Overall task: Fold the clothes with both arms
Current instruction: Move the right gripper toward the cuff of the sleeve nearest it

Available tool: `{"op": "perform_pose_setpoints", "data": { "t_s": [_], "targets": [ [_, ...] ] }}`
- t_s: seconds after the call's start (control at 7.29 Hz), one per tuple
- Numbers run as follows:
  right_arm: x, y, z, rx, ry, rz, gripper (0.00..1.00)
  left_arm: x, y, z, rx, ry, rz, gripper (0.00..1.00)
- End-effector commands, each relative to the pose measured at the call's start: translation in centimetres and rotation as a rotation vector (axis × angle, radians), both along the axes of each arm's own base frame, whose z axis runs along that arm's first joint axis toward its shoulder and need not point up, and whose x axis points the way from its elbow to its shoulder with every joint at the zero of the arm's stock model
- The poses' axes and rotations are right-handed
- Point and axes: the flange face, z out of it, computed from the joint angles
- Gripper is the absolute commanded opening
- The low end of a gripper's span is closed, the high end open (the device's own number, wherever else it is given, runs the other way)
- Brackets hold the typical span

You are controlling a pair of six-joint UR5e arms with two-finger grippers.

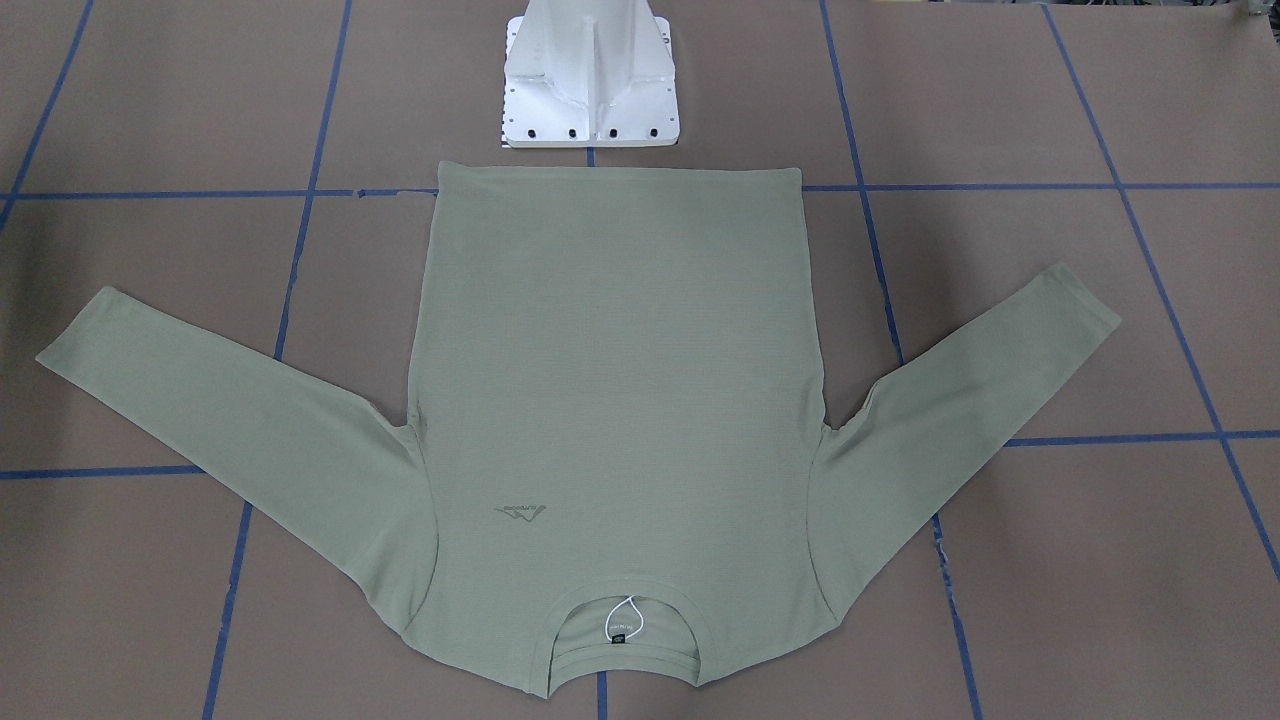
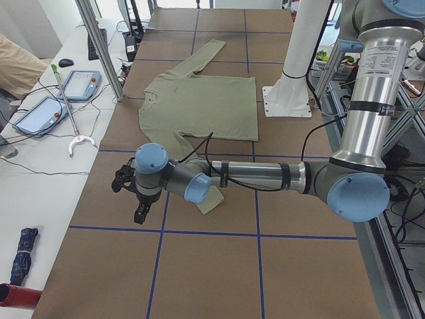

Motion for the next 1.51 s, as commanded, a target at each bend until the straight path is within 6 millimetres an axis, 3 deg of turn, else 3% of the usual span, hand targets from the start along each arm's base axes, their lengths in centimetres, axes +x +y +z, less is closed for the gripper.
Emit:
{"op": "perform_pose_setpoints", "data": {
  "t_s": [0.0,0.14,0.27,0.41,0.55,0.69,0.82,0.96,1.1,1.23,1.37],
  "targets": [
    [-0.1,-0.2,-1.3,0.029,-0.002,-0.002,1.0,0.0,0.5,-0.8,0.064,0.001,-0.002,1.0],
    [-1.4,-0.8,-0.8,0.044,0.0,-0.025,1.0,0.0,0.8,0.4,0.043,0.007,0.004,1.0],
    [-1.4,0.2,-1.0,0.144,-0.013,-0.018,1.0,0.1,0.8,0.4,0.043,0.009,0.006,1.0],
    [-4.6,1.1,-0.3,0.241,-0.022,-0.072,1.0,0.4,0.7,0.0,0.053,0.01,0.01,1.0],
    [-7.7,1.2,-1.0,0.172,-0.049,-0.002,1.0,0.7,0.5,-0.6,0.069,0.011,0.017,1.0],
    [-13.8,1.6,-1.9,0.175,-0.068,-0.029,1.0,1.4,0.4,-1.1,0.134,0.014,0.028,1.0],
    [-14.5,1.7,-0.9,0.141,-0.083,0.037,1.0,1.8,0.6,-0.6,0.165,0.017,0.033,1.0],
    [-16.4,2.9,0.7,0.066,-0.103,0.086,1.0,1.9,0.5,-0.7,0.161,0.019,0.028,1.0],
    [-16.9,4.5,3.0,0.016,-0.11,0.12,1.0,1.9,0.5,-1.1,0.146,0.031,0.007,1.0],
    [-16.3,6.5,6.4,-0.023,-0.103,0.134,1.0,1.9,0.4,-1.3,0.15,0.032,0.005,1.0],
    [-16.0,7.6,8.3,-0.045,-0.112,0.159,1.0,1.9,0.4,-1.4,0.156,0.033,0.005,1.0]
  ]
}}
